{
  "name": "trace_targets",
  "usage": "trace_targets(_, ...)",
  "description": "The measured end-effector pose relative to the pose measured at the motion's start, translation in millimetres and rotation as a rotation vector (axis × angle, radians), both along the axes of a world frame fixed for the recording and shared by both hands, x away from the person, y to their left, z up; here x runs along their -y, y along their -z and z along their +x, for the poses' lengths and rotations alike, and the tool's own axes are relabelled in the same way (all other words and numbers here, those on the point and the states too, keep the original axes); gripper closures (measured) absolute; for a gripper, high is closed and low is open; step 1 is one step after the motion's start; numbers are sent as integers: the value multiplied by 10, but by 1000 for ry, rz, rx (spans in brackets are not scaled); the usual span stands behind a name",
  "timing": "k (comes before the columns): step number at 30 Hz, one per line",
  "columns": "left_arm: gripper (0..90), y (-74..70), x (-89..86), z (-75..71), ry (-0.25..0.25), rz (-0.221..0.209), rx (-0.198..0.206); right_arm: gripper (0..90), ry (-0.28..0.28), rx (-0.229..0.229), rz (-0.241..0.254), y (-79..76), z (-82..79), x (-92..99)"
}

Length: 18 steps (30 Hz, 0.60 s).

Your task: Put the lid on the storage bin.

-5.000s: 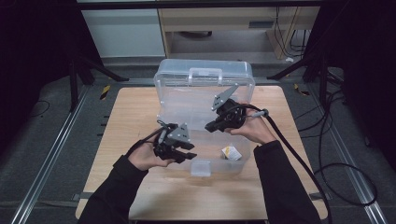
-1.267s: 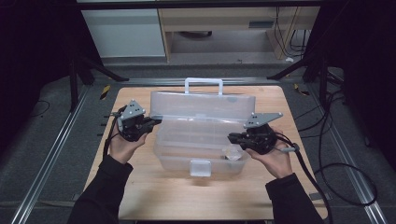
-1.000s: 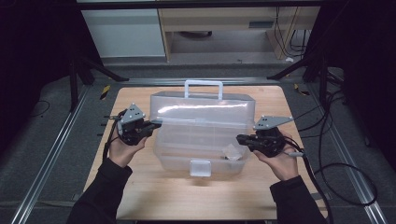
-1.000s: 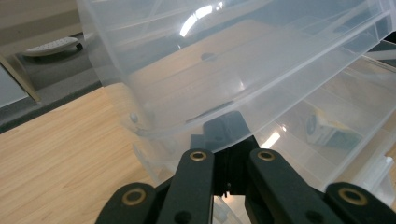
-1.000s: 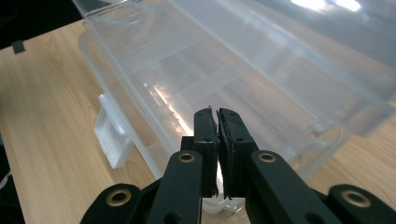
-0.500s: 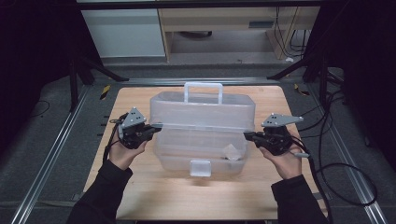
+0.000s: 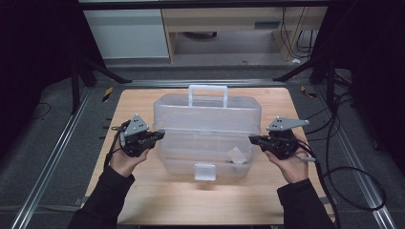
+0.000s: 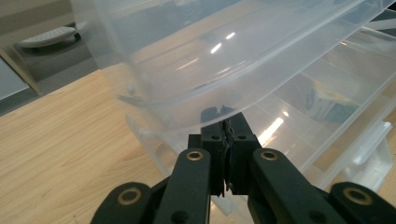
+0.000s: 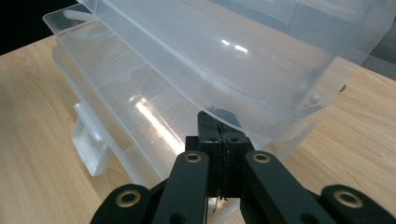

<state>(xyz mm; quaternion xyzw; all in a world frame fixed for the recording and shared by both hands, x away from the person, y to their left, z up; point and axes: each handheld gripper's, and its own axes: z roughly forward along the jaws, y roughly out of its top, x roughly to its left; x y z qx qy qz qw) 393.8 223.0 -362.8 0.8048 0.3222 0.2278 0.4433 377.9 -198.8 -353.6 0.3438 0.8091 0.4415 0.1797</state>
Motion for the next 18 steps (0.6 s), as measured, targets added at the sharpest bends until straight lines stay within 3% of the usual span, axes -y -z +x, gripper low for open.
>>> trace_targets(2, 878, 0, -32, -3, -12, -15, -1, 899, -1, 2, -3, 1, -1, -1)
trace_targets(13, 883, 10, -108, -15, -29, -21, -8, 893, 9, -1, -40, 14, -34, 3)
trace_targets(18, 885, 36, -135, -16, -32, -14, -17, 892, 27, -16, -36, 54, -28, 54)
